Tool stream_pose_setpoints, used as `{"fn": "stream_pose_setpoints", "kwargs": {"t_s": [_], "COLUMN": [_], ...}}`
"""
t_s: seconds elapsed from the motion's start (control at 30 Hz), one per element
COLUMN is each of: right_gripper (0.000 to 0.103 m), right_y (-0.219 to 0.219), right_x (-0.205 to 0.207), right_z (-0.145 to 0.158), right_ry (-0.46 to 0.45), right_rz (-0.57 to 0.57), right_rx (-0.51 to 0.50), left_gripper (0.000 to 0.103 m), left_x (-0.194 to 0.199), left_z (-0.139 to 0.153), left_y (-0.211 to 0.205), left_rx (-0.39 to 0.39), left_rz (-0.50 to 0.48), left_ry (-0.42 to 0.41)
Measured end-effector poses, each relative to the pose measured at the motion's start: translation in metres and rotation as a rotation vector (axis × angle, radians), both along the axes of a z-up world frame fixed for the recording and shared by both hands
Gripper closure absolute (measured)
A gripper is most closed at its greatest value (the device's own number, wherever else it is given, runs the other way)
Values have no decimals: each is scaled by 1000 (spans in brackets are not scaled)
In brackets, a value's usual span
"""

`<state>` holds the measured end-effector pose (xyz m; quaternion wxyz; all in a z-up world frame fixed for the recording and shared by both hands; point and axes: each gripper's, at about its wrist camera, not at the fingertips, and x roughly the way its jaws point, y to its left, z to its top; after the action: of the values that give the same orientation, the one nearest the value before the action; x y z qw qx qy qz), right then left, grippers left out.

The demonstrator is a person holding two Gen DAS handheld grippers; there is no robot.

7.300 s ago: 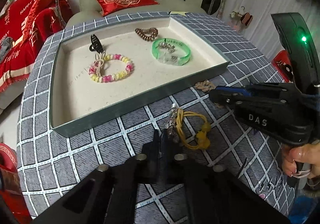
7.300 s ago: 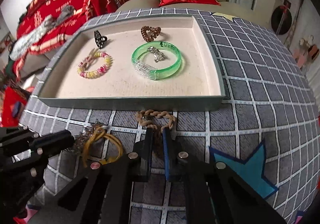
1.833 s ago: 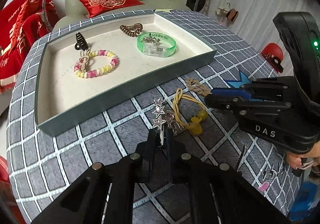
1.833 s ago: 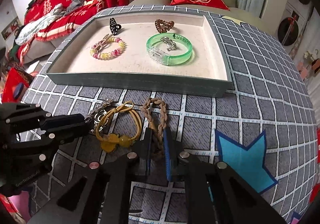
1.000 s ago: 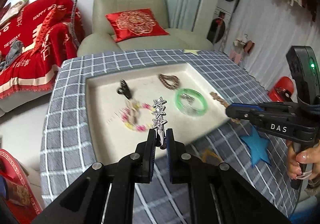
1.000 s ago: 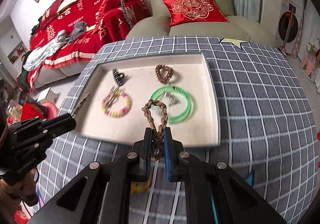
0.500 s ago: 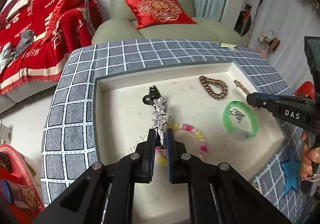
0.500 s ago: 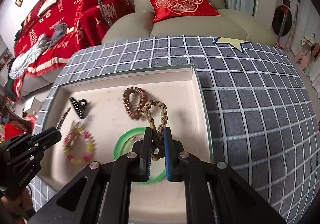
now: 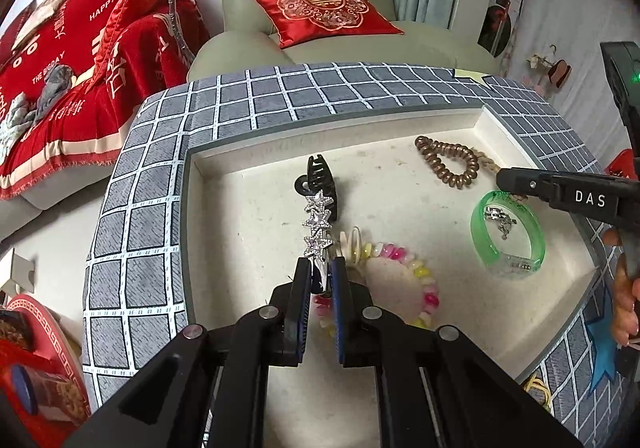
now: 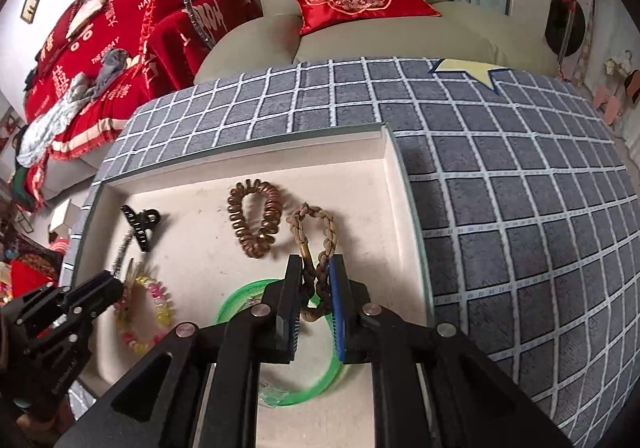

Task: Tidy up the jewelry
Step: 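Carry the star pin and braided bracelet into the tray and open both tools, then withdraw both tools from the tray toward the remaining items on the cloth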

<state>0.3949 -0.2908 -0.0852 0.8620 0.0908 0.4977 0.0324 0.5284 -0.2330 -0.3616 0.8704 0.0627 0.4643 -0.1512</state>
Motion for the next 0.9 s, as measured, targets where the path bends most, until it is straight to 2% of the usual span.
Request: {"fn": "stream_pose_setpoints", "kwargs": {"t_s": [0.07,0.1,0.13,0.53,0.77,0.8,0.83,0.87,0.9], "right_gripper": [68,51,46,46,46,45,42,41,40], "right_y": [1,2,2,5,7,6,5,3,2], "right_x": [0,-1,-3,-41,-67,-71,-75,-80,-83], "right_z": [0,0,2,21,36,36,36,36,36], "right_ry": [7,7,-1,-45,-68,-69,-69,-69,-68], "right_rz": [4,5,6,3,5,1,-4,-10,-14], "right_rx": [2,1,4,67,87,97,106,118,127], "left_gripper": [78,78,78,78,78,72,54,0,0], "left_x": [-1,-2,-3,-9,-16,-18,-19,-19,-20], "left_z": [1,1,1,8,19,22,24,26,29], "left_y": [-1,-1,0,2,2,1,0,0,-1], "left_rx": [2,0,-1,-17,-56,-55,-52,-49,-48], "left_rz": [1,3,5,15,1,-2,-2,2,13], "left_ry": [-1,-1,0,-11,-32,-42,-49,-53,-73]}}
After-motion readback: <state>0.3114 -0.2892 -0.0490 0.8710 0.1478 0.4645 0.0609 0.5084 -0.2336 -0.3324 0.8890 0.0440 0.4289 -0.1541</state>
